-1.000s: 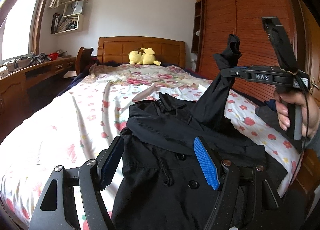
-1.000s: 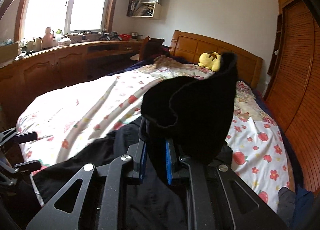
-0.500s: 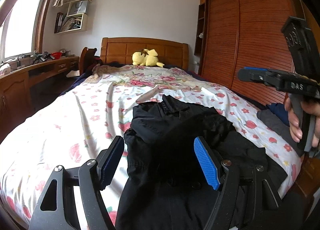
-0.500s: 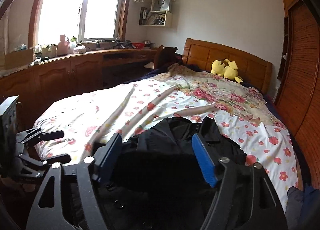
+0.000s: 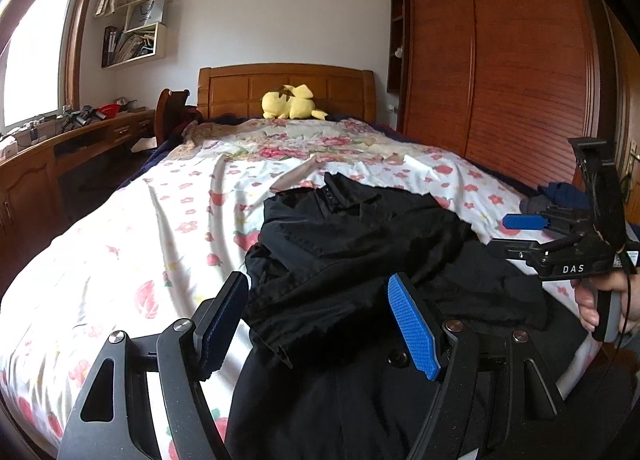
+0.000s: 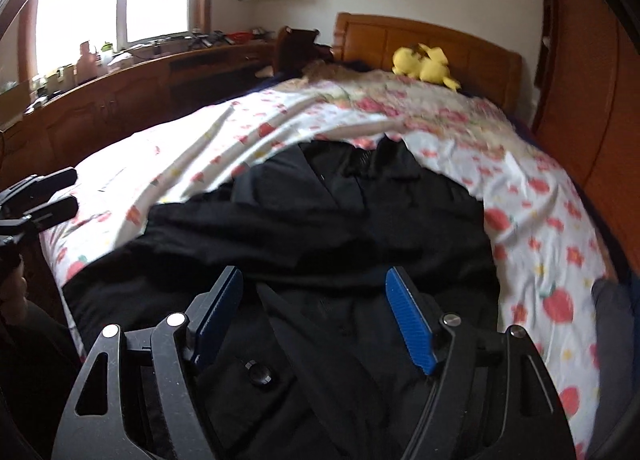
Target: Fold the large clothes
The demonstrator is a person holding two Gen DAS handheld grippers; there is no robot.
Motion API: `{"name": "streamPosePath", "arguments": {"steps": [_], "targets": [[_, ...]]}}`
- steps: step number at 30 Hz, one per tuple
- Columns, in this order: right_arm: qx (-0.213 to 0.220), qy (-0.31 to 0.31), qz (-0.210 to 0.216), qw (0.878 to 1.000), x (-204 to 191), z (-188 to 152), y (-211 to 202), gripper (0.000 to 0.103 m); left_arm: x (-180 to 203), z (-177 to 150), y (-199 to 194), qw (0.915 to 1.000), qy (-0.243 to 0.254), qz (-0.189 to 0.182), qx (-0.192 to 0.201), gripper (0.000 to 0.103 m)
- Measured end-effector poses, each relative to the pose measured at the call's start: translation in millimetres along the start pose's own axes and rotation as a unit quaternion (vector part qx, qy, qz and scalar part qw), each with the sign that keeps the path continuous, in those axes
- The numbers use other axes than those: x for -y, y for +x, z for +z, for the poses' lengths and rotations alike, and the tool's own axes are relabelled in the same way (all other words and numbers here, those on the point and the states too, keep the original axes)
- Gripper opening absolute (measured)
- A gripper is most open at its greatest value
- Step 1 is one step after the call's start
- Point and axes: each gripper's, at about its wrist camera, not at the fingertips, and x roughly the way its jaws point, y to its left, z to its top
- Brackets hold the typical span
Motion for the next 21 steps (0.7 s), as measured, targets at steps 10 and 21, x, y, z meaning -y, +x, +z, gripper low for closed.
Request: {"name": "streamPosePath", "arguments": {"steps": [10, 21], "targets": [[-0.01, 0.054, 0.005, 0.999, 10, -42, 17, 0.075, 3, -1, 11, 0.9993, 0.003, 0.001, -0.037, 0.074], [-0.05, 0.059, 0.003, 0.997, 18, -76, 35, 0.075, 0, -4, 43, 0.9935, -0.009, 0.026, -0.11, 0.074]]}}
